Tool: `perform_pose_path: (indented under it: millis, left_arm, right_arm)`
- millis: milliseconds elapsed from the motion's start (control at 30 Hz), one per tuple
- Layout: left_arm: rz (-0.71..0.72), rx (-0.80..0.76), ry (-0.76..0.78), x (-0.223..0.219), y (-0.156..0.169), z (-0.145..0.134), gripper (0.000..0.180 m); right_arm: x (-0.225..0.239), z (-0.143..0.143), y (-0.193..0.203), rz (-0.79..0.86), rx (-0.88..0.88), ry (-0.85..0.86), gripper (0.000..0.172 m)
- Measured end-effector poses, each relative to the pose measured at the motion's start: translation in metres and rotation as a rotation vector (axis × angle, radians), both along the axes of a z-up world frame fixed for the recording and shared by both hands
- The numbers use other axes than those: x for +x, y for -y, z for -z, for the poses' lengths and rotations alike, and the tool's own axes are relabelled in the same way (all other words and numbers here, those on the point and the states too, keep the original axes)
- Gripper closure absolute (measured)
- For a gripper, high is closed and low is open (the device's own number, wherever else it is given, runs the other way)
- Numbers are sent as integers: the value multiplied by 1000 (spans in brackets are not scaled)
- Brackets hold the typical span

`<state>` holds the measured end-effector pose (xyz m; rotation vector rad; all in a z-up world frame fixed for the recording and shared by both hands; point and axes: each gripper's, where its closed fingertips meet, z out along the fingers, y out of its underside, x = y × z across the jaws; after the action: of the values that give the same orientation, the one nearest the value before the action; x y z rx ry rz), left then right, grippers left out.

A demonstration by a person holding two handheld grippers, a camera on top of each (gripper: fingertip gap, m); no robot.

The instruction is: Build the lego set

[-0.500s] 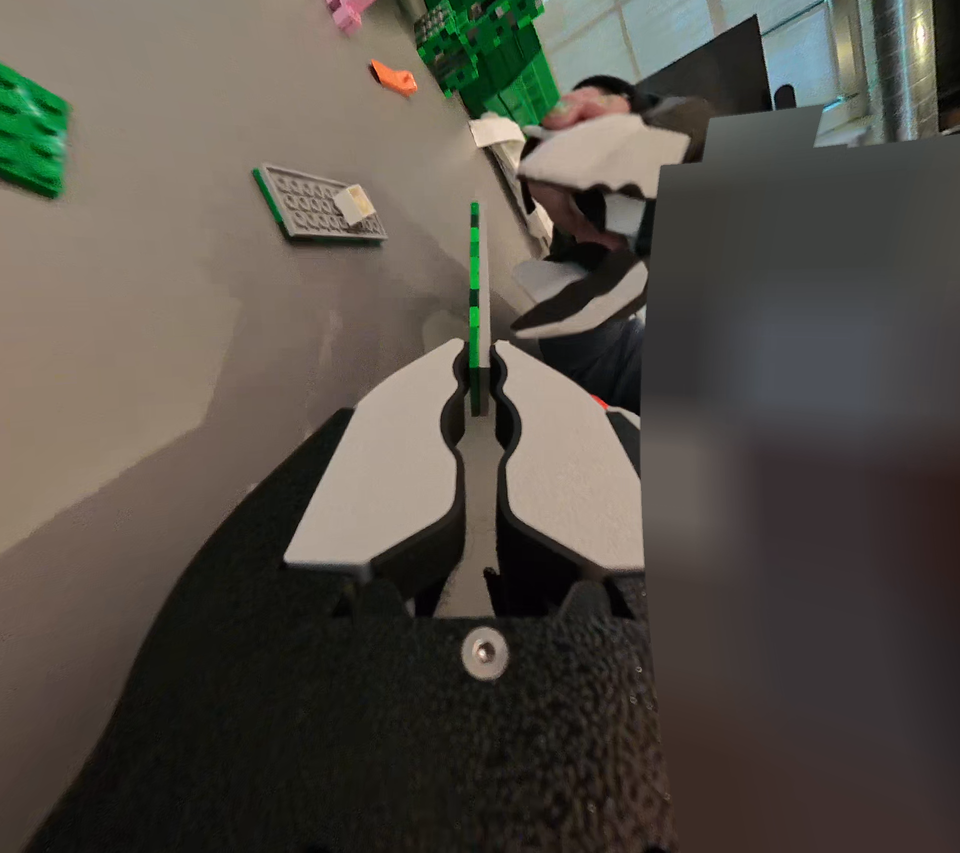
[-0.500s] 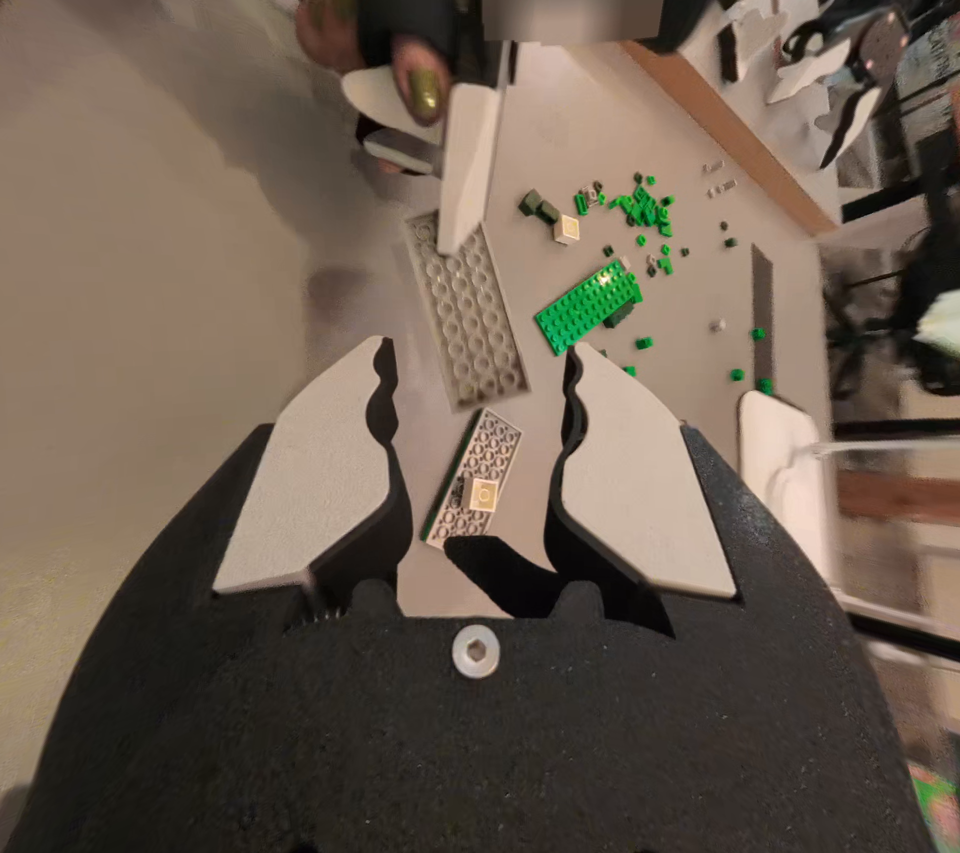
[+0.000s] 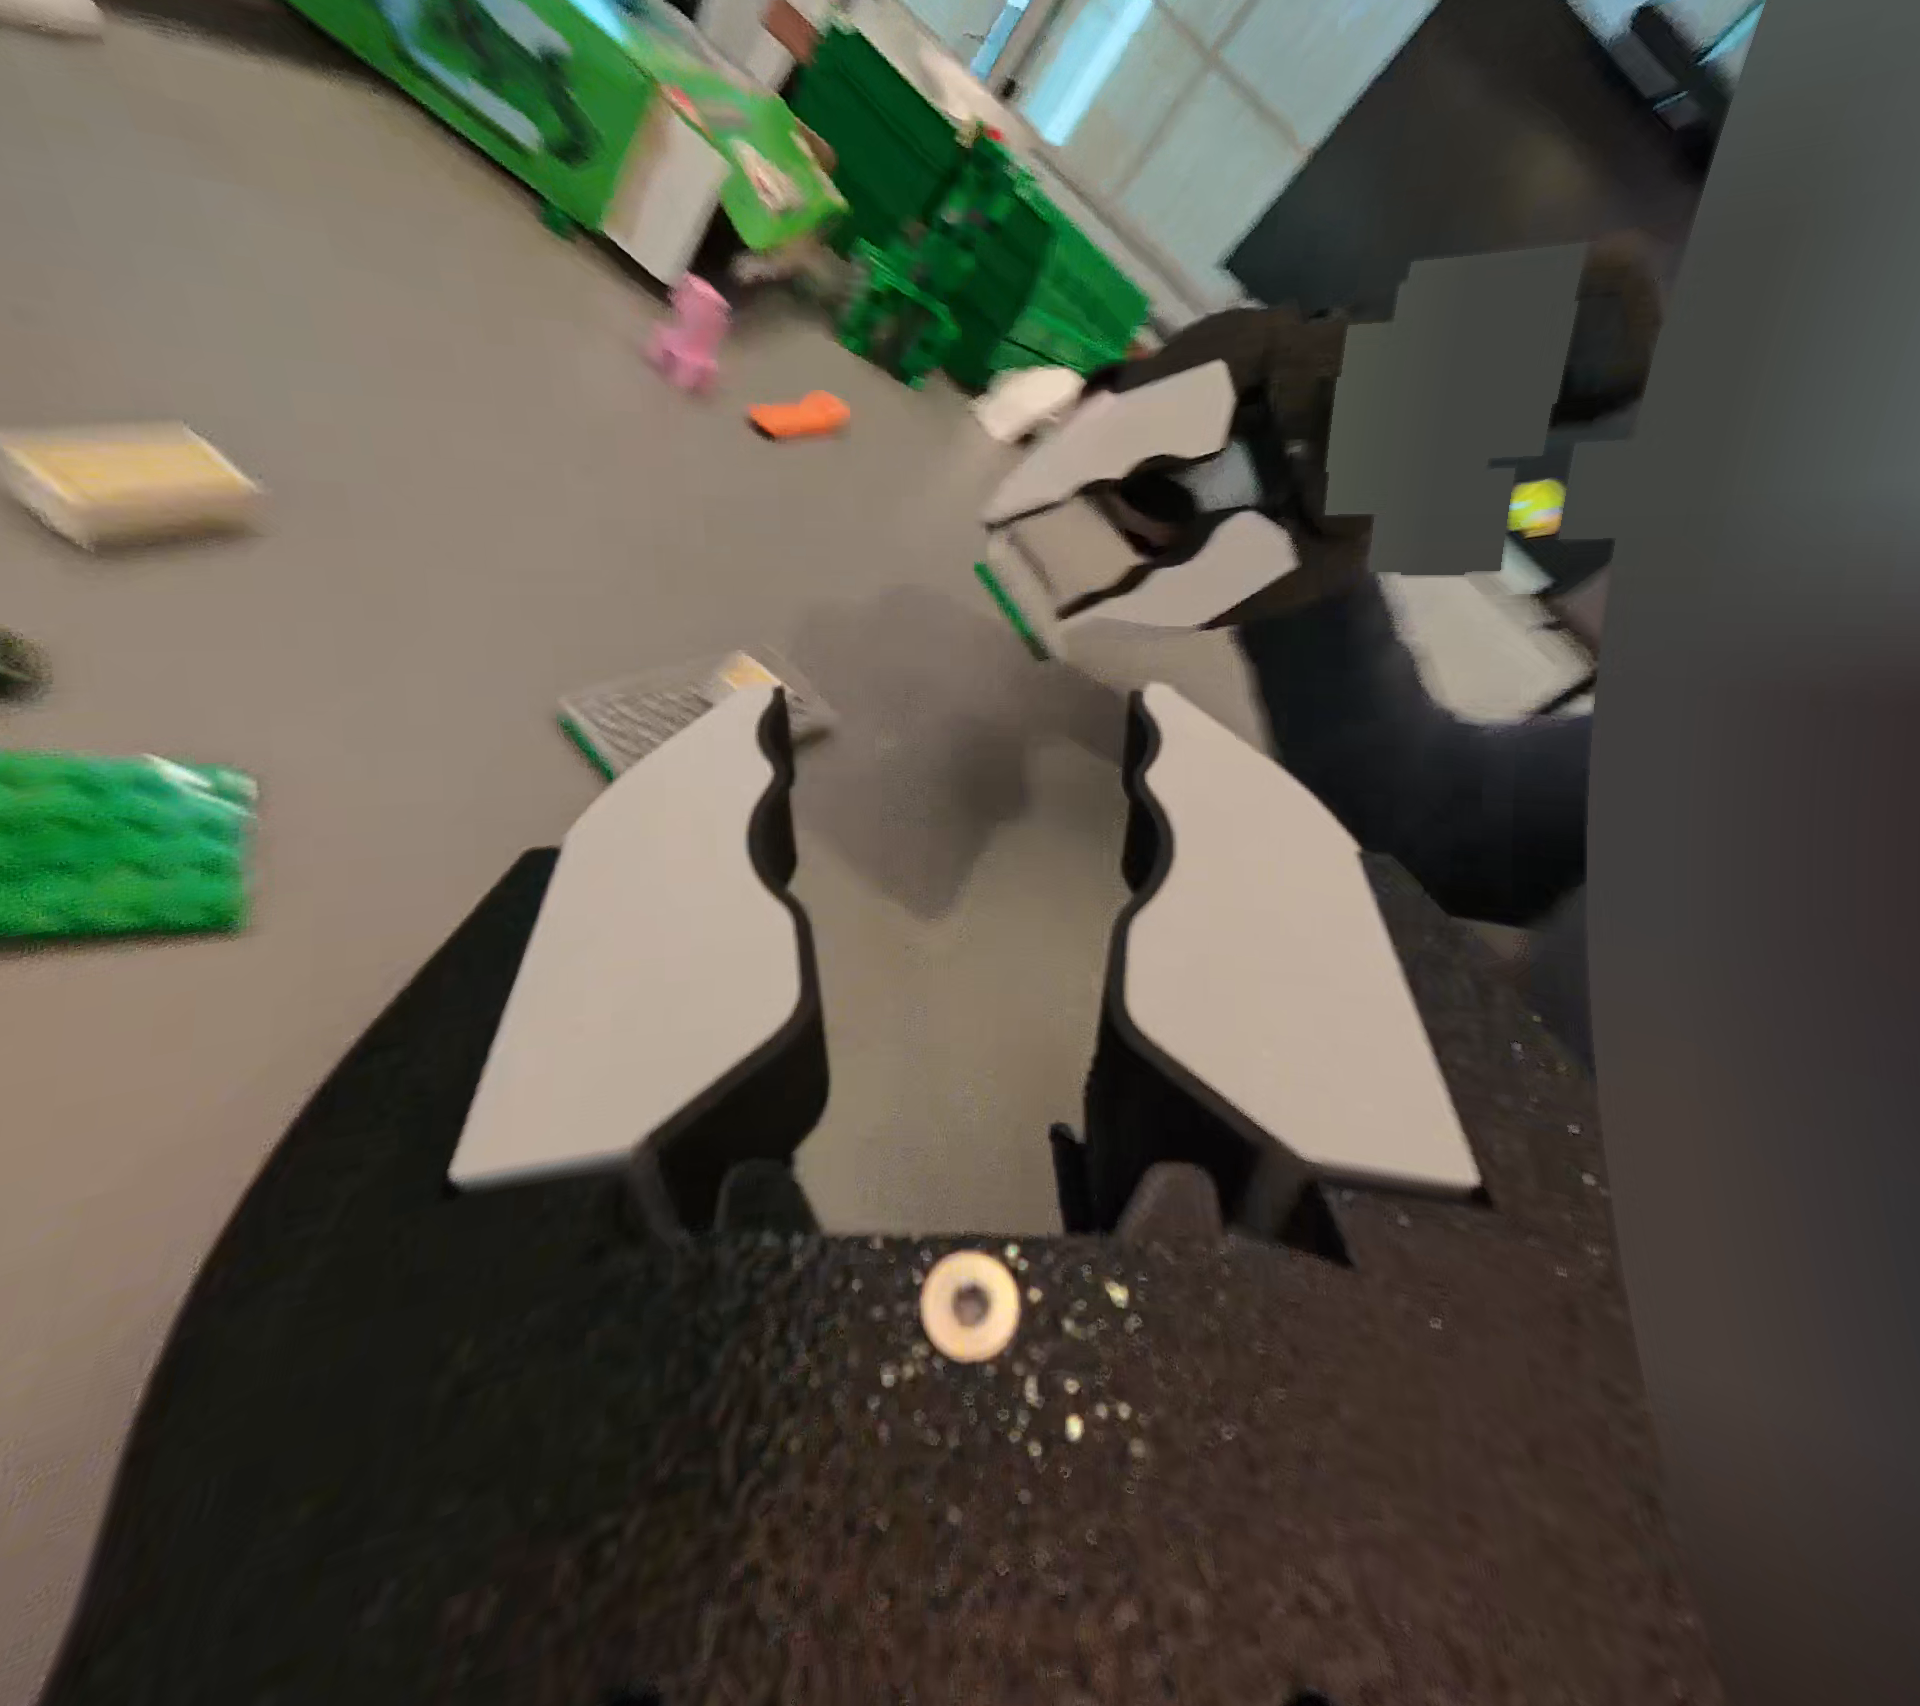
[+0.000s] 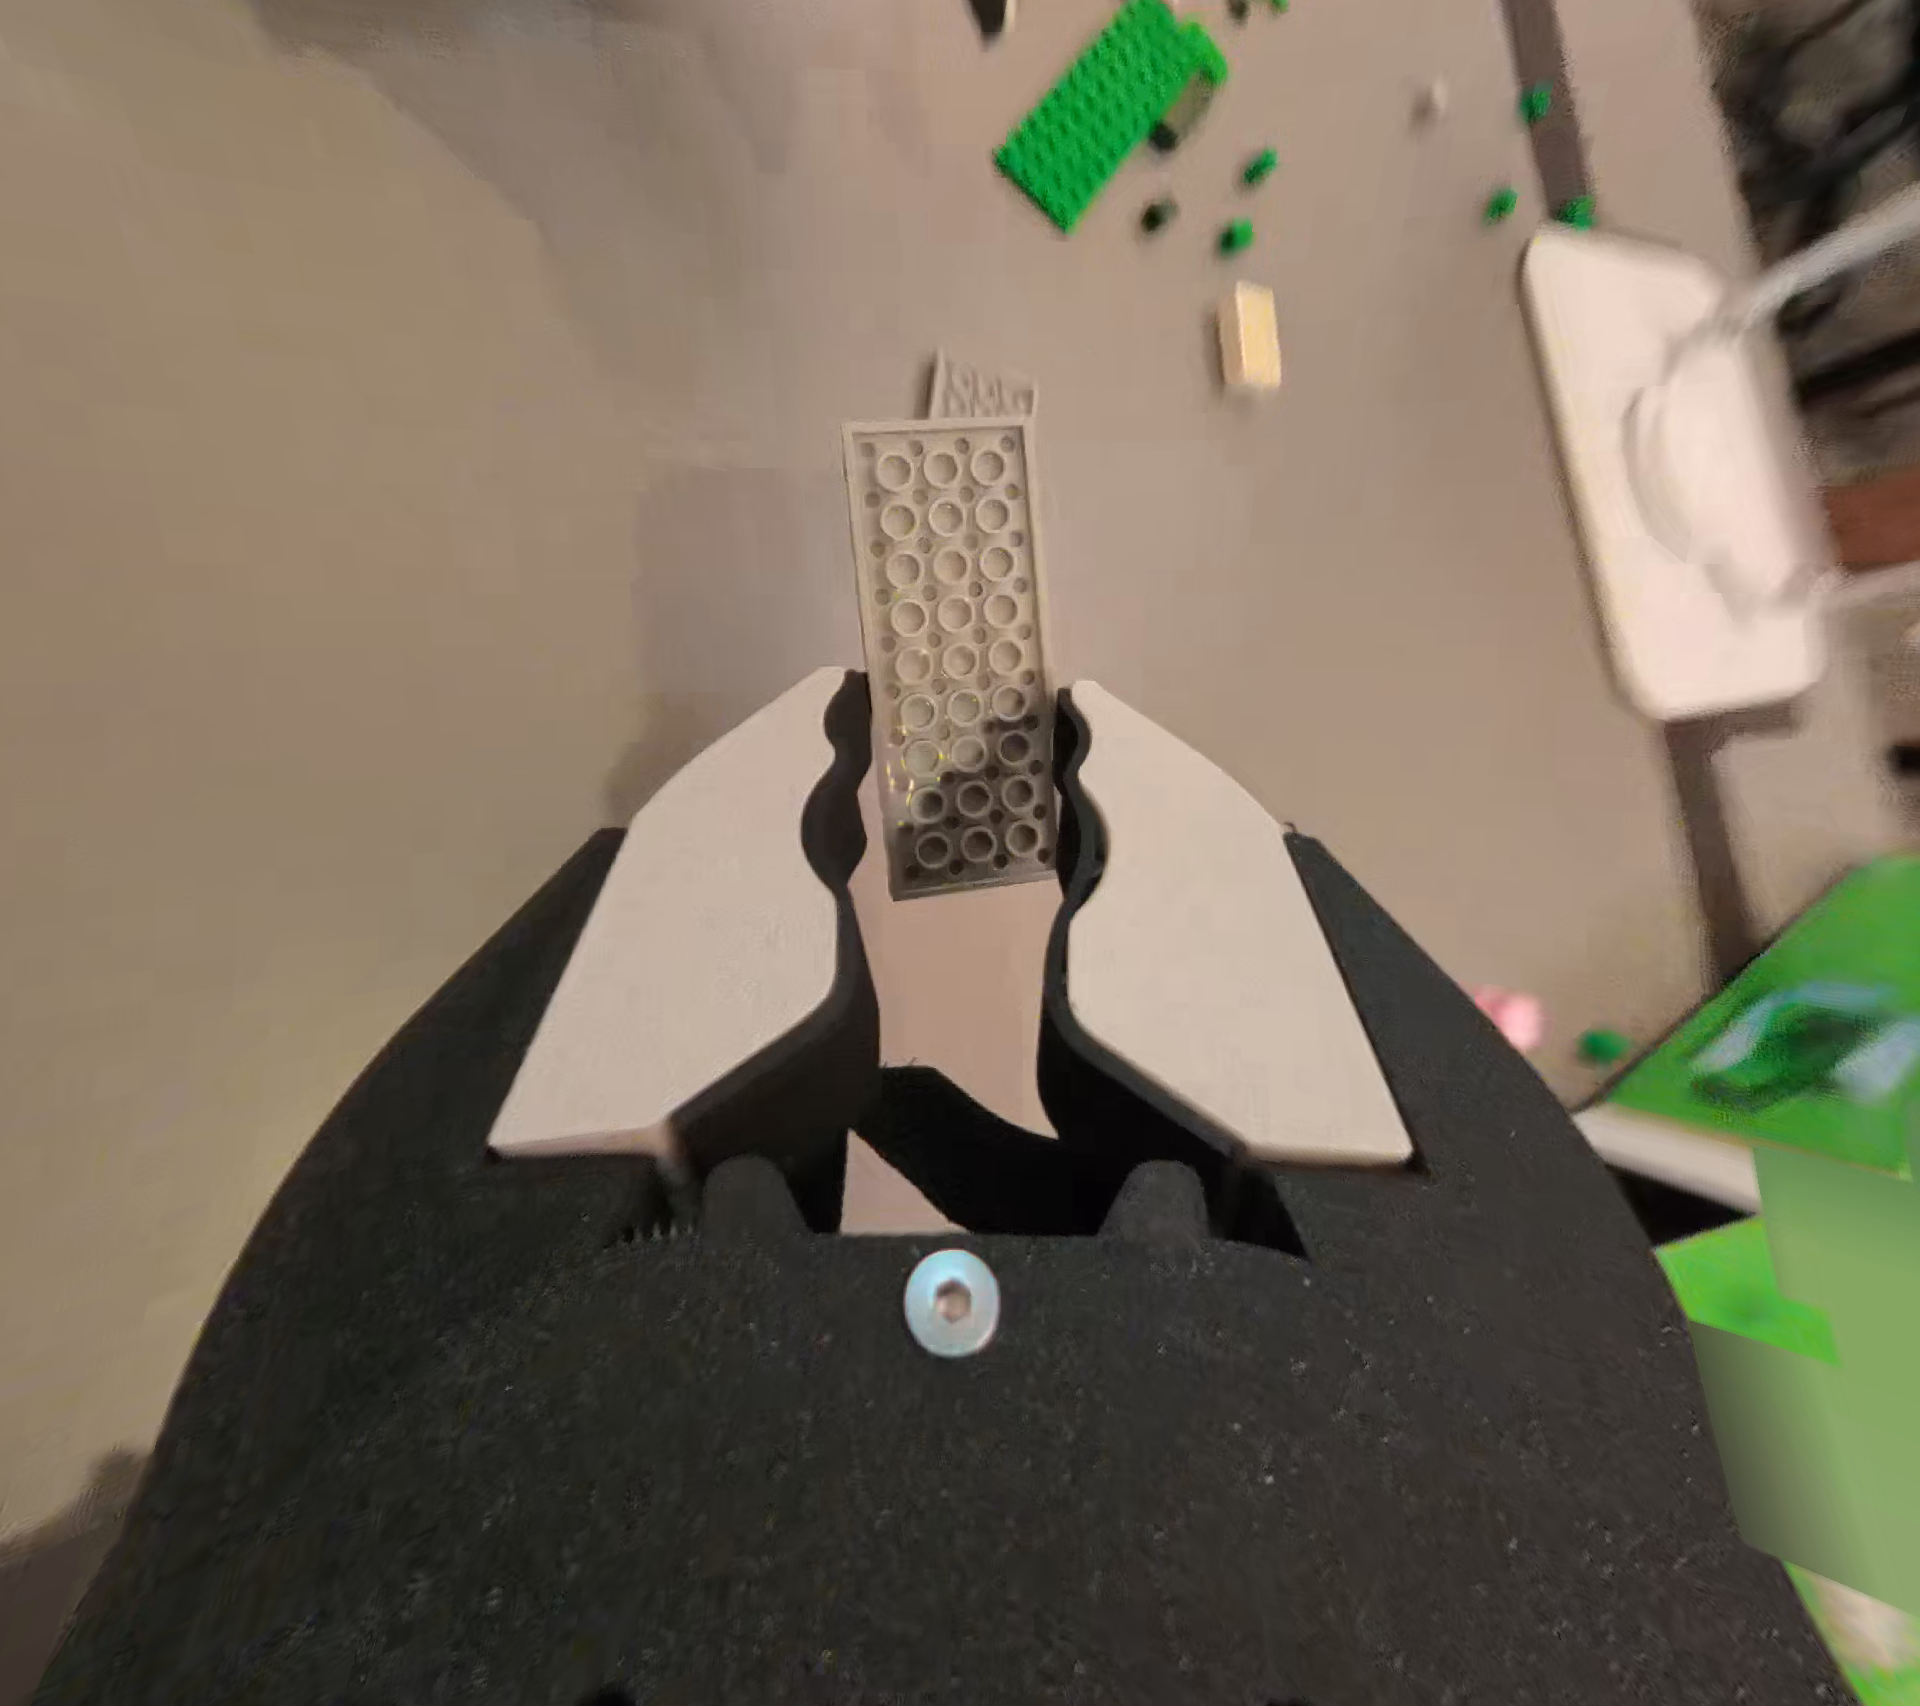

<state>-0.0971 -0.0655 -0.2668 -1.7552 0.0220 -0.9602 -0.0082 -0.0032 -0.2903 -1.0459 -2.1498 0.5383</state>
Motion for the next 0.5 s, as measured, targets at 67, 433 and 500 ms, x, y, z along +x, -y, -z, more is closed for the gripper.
perform_pose_path:
  millis: [67,433,500]
  left_arm:
    - [-107,100,-185,-14,-20,-3,113]
    - [-272,526,-555,-24,-34,-23,127]
    - [-262,516,-489,-25,-33,-25,125]
  right_arm:
    - [16,3,-18,65,-178,6,139]
    - [27,48,-34,116,-411,189,139]
    - [26,55,-32,111,-352,227,138]
